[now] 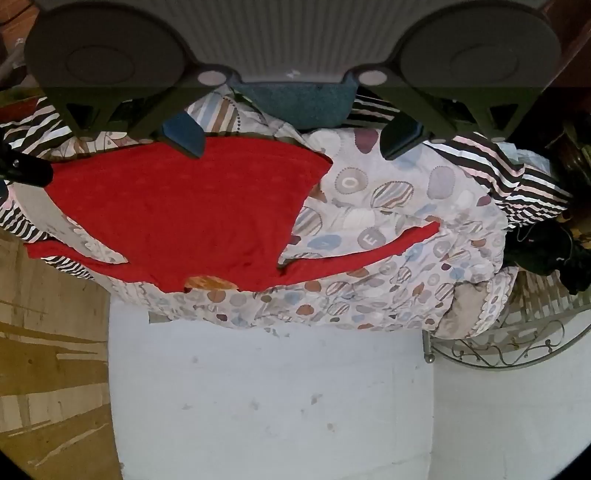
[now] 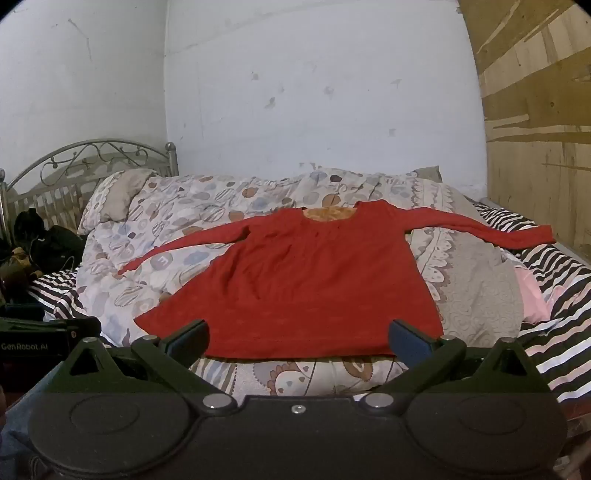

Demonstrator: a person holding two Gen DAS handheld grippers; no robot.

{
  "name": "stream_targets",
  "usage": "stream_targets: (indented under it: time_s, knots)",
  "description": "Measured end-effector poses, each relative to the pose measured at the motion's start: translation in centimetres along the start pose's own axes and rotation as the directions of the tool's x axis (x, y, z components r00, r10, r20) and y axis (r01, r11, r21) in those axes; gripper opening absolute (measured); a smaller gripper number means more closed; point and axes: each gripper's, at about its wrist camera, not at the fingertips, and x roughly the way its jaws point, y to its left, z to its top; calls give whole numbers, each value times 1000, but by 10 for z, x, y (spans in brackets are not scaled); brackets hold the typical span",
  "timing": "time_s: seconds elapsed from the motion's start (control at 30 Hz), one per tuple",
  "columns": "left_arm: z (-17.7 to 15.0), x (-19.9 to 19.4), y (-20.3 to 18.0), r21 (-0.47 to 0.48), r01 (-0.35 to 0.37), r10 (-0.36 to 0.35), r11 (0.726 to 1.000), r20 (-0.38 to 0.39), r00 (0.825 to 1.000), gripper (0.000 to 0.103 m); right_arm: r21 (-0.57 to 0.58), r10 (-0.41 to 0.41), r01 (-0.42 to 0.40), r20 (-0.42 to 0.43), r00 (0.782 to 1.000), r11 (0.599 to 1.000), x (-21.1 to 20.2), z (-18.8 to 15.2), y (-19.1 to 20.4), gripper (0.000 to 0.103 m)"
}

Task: Fold small clothes

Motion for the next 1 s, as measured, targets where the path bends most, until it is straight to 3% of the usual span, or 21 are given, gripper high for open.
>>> stream_targets:
  time_s: [1.0]
  knots:
    - [0, 0, 0, 6, -4, 4, 1000, 4, 1000, 103, -5, -2, 2, 0, 1000, 1000, 0, 1, 1, 103]
